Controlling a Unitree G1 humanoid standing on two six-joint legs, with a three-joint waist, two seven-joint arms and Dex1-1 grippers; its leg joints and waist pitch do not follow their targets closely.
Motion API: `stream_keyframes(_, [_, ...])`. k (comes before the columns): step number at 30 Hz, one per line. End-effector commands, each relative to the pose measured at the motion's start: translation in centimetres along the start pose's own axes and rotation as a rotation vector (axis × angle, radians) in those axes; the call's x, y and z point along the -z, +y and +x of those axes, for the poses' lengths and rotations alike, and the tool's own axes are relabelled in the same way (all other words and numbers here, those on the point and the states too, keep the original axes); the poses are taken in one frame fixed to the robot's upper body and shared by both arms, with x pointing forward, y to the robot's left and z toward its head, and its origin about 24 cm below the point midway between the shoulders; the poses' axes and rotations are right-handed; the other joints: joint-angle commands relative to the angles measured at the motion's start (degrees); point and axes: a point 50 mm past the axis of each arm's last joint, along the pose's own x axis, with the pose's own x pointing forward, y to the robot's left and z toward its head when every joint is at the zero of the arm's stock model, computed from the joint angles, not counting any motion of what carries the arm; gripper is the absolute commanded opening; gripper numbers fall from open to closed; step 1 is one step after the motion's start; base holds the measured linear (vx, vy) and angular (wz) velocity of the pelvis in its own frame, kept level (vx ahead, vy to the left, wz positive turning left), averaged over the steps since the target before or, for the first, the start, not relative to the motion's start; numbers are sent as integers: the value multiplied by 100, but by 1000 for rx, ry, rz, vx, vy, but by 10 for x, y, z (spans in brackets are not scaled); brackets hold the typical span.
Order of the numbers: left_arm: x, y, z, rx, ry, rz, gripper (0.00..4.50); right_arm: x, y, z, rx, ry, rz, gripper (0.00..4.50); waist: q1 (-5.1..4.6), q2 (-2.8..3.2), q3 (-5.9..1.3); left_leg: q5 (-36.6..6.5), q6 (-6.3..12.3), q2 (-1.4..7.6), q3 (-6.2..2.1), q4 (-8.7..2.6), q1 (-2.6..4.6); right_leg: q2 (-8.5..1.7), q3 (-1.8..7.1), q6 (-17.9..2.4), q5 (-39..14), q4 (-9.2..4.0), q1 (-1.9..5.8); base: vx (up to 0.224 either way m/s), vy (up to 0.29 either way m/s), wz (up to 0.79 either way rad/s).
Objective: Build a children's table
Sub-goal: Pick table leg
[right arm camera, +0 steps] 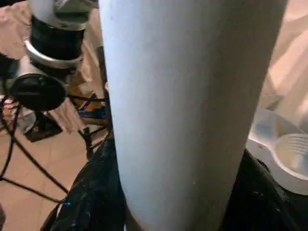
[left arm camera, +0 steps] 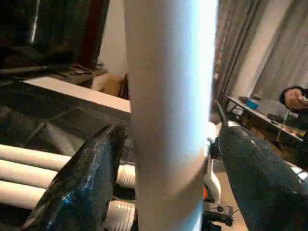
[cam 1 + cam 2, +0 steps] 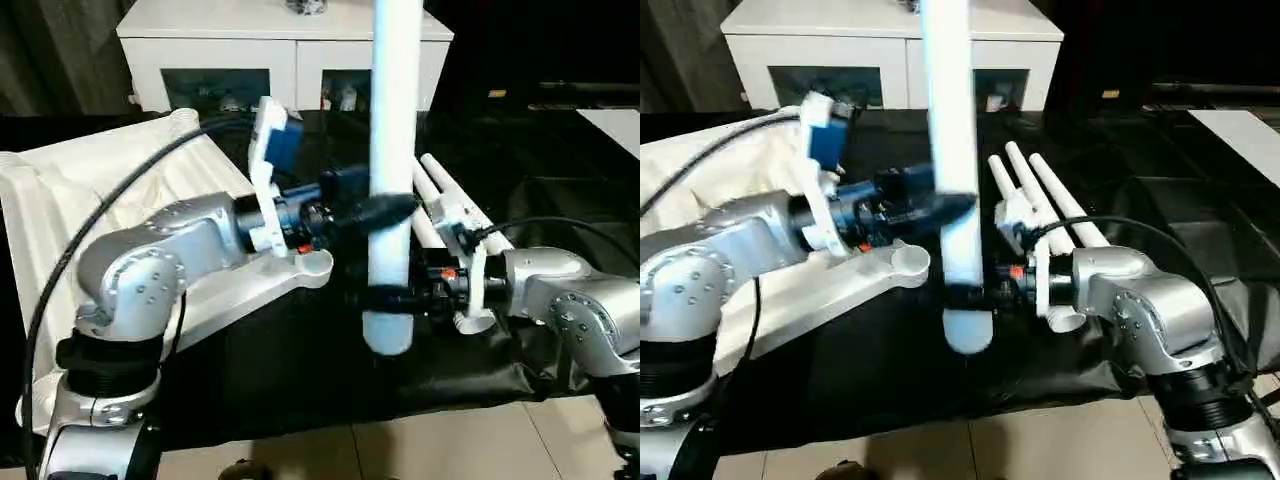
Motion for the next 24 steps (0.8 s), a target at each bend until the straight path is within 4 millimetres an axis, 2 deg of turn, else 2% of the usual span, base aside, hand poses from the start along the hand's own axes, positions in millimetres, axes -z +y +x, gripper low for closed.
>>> stream_keyframes(1, [-1, 1, 4, 0, 15, 22, 355, -3, 2, 0, -22, 15, -21, 187, 9, -7, -390, -1216, -193, 281, -144, -413, 194, -330, 205, -1087, -1171, -432, 216, 0, 0, 0])
stream_keyframes(3, [0, 1, 5, 1, 13, 19, 355, -3, 2, 1, -25, 24, -25, 187, 10, 1, -395, -1198, -192, 282, -143, -407, 196, -333, 206, -1110, -1131, -428, 216, 0, 0, 0])
stream_keyframes(7, [-3, 3, 6, -1, -12, 0, 305, -2, 2, 4, -29, 34, -33, 187, 12, -8, -398, -1165, -190, 282, -144, -405, 193, -333, 202, -1153, -1063, -416, 222, 0, 0, 0])
stream_keyframes(8, [-3, 3, 6, -2, -14, -2, 305, -2, 2, 4, -30, 35, -34, 187, 13, -13, -400, -1160, -182, 283, -141, -403, 197, -331, 203, -1157, -1054, -417, 219, 0, 0, 0])
stream_keyframes(9, [-3, 4, 5, -7, -19, -7, 279, -2, 2, 4, -33, 36, -37, 187, 18, -8, -401, -1156, -174, 282, -143, -400, 199, -333, 202, -1167, -1043, -416, 219, 0, 0, 0])
stream_keyframes(14, [-4, 4, 5, -7, -28, -18, 259, -2, 2, 5, -38, 39, -43, 187, 19, -17, -401, -1143, -151, 283, -139, -398, 198, -331, 200, -1201, -1004, -407, 219, 0, 0, 0])
stream_keyframes(15, [-4, 4, 5, -4, -39, -31, 234, -2, 1, 6, -37, 42, -49, 187, 17, -18, -399, -1144, -149, 284, -139, -399, 197, -330, 201, -1197, -1017, -405, 219, 0, 0, 0])
stream_keyframes(19, [-4, 5, 4, -10, -41, -36, 214, -3, 0, 6, -32, 43, -60, 187, 18, -28, -396, -1162, -166, 282, -138, -397, 190, -335, 202, -1170, -1110, -415, 220, 0, 0, 0])
stream_keyframes(20, [-4, 5, 4, -17, -41, -37, 192, -3, 0, 7, -27, 42, -69, 187, 21, -25, -395, -1170, -169, 285, -141, -399, 191, -340, 203, -1161, -1130, -418, 219, 0, 0, 0])
stream_keyframes(24, [-4, 6, 3, -37, -48, -39, 183, -4, -1, 7, -14, 40, -95, 186, 18, -24, -400, -1164, -156, 285, -141, -394, 194, -340, 201, -1150, -1122, -415, 214, 0, 0, 0])
